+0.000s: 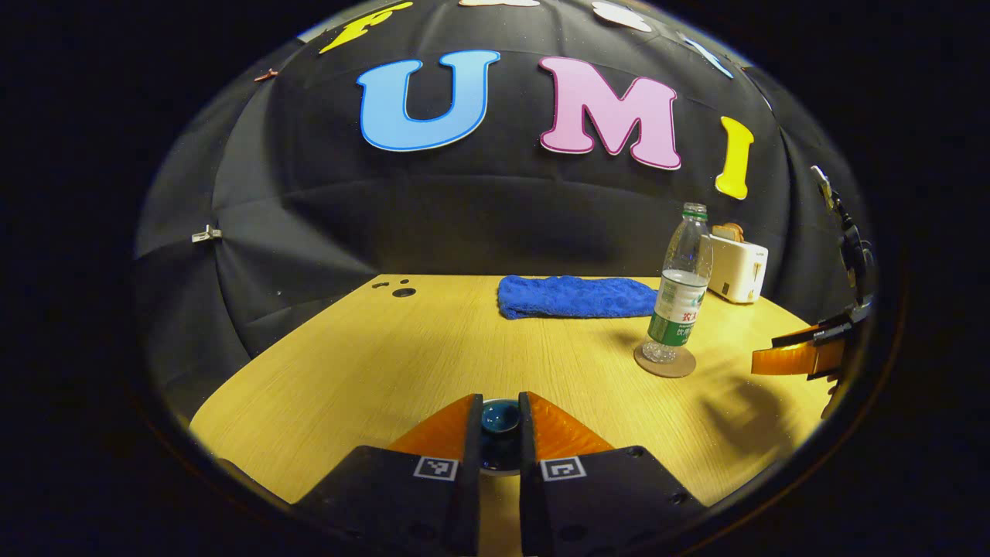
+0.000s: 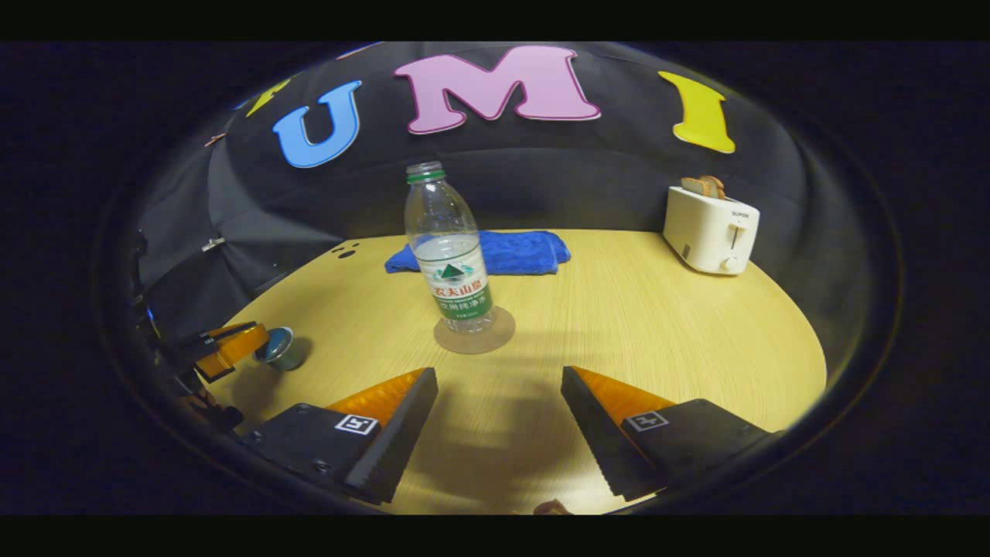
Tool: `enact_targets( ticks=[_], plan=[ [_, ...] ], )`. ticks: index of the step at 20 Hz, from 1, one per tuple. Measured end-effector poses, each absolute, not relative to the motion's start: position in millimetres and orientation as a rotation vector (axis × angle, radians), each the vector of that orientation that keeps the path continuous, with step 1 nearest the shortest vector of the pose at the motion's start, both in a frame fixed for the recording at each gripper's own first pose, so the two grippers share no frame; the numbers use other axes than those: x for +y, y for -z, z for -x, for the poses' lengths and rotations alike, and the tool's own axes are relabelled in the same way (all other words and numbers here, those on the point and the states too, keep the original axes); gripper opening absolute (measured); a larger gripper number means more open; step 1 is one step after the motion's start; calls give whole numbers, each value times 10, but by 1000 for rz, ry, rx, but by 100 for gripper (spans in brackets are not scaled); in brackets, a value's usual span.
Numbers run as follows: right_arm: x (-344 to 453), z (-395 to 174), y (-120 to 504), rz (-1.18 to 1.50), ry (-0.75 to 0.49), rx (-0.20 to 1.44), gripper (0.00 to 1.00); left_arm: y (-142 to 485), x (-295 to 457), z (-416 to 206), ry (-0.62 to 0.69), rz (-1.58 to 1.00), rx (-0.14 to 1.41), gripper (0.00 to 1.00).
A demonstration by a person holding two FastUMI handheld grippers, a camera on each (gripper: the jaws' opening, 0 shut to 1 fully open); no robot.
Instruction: Open the teacup lid with one hand, grasp the water bottle and pour water into the teacup with the other hand; after pouring, place the water bottle on the coaster and then close the teacup lid.
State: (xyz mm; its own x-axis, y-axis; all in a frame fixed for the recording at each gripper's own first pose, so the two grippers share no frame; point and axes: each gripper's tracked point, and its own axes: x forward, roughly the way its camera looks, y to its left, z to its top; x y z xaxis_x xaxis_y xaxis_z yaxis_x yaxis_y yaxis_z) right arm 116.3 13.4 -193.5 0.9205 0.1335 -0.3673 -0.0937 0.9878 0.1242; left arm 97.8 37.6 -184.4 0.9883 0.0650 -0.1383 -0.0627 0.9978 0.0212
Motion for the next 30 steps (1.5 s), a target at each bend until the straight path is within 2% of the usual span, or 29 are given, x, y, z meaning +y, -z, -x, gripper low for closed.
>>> enact_targets(
  ticks=[5,7,8,10,11,12,13,15,19,23,24,25,26,30],
  plan=[
    [222,-1044,1966,-76,-133,386,99,1867,366,-1011,-59,-50,140,24],
    [275,-1007,1953,-70,-149,385,100,1859,381,-1008,-67,-58,141,31],
    [301,-995,1929,-66,-153,384,100,1846,380,-1000,-70,-54,142,31],
    [317,-961,1857,-58,-156,381,100,1744,349,-981,-70,-42,134,49],
    [320,-938,1784,-58,-156,372,99,1656,355,-952,-73,-38,124,69],
    [313,-934,1686,-58,-155,359,100,1537,344,-927,-70,-37,111,67],
    [295,-919,1569,-58,-150,342,100,1407,329,-879,-69,-43,96,84],
    [252,-878,1297,-55,-140,308,100,1119,293,-798,-62,-64,67,96],
    [93,-788,636,-42,-115,218,99,468,174,-548,-110,-86,19,96],
    [-53,-588,37,-15,-101,118,99,-166,-107,-326,-97,-68,-54,95],
    [-66,-512,-70,-10,-105,94,99,-307,-169,-256,-96,-57,-75,95],
    [-66,-438,-166,-6,-117,73,99,-440,-207,-182,-102,-53,-96,99],
    [-63,-380,-237,3,-128,59,99,-539,-254,-97,-101,-49,-111,95],
    [-108,-114,-447,24,-150,1,99,-821,-470,231,-89,8,-144,95]
  ],
)
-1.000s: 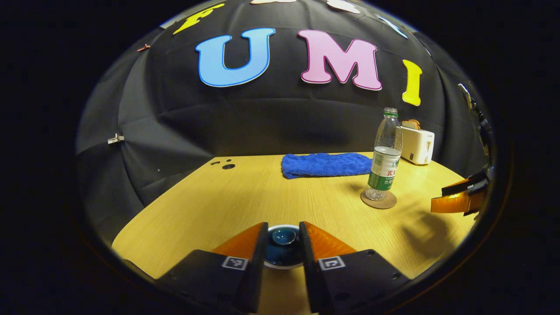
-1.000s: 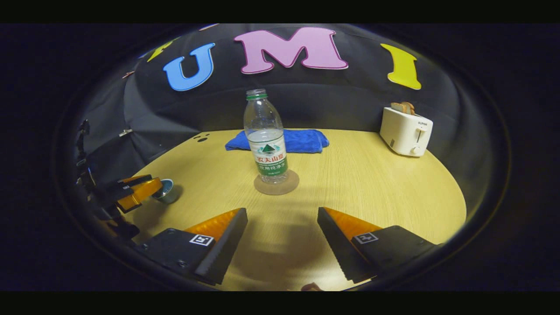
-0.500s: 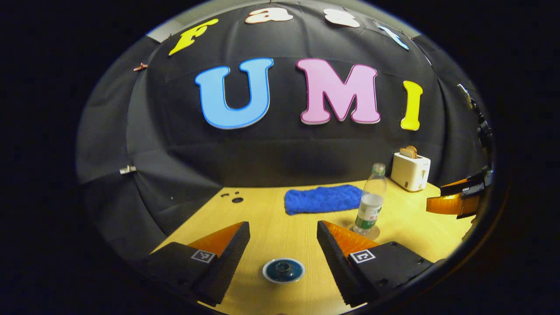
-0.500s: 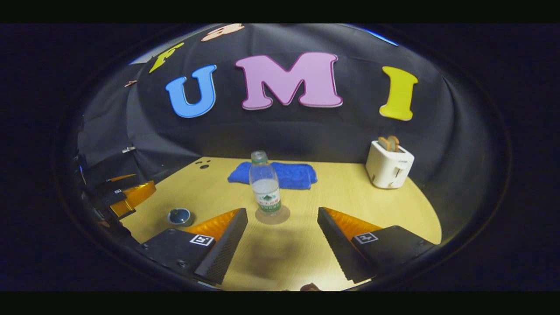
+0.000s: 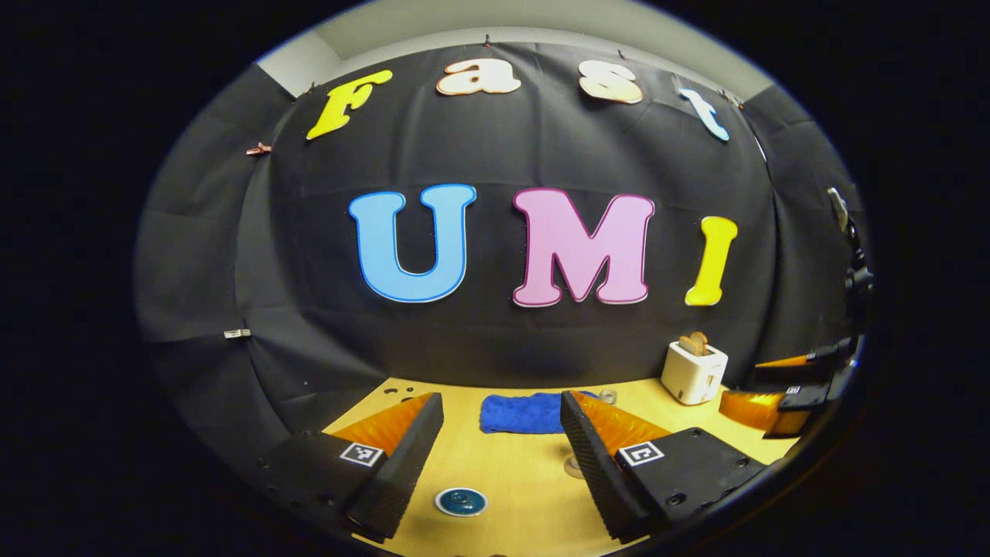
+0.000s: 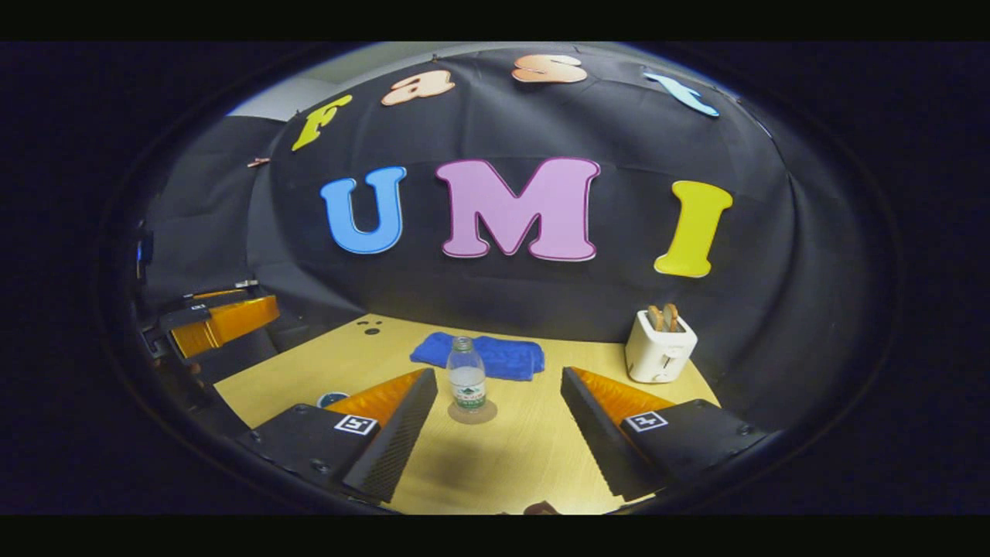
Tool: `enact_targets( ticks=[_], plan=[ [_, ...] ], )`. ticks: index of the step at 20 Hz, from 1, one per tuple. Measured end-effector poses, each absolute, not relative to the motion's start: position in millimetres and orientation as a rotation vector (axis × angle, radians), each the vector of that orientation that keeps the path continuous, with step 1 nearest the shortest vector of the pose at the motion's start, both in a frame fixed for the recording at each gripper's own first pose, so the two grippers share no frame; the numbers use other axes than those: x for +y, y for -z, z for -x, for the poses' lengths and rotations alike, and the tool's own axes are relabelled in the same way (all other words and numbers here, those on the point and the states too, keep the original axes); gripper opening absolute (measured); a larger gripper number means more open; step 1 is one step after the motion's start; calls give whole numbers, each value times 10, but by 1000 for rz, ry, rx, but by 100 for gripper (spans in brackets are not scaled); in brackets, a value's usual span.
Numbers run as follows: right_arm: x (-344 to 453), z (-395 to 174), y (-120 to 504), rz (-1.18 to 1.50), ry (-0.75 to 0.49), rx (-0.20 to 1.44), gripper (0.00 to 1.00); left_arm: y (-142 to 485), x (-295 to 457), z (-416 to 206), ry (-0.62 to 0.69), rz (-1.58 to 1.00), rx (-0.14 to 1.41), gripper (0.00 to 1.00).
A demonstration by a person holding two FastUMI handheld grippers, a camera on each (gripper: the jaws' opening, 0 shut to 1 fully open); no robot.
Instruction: Open the teacup lid with one hand, grasp the water bottle and pour water into the teacup with the other hand; after pouring, place the water bottle on the coaster and then close the teacup lid.
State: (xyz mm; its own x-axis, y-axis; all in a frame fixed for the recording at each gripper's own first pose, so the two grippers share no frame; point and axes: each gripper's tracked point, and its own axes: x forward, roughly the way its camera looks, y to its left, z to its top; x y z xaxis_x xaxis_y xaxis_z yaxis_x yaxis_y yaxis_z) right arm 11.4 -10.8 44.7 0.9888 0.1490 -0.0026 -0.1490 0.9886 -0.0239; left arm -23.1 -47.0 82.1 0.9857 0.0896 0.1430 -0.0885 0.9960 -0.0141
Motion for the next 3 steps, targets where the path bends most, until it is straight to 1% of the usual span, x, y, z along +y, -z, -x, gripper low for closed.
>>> enact_targets(
  ticks=[3],
  plan=[
    [-245,51,-573,43,-132,-60,98,-869,-550,490,-91,31,-151,95]
  ],
)
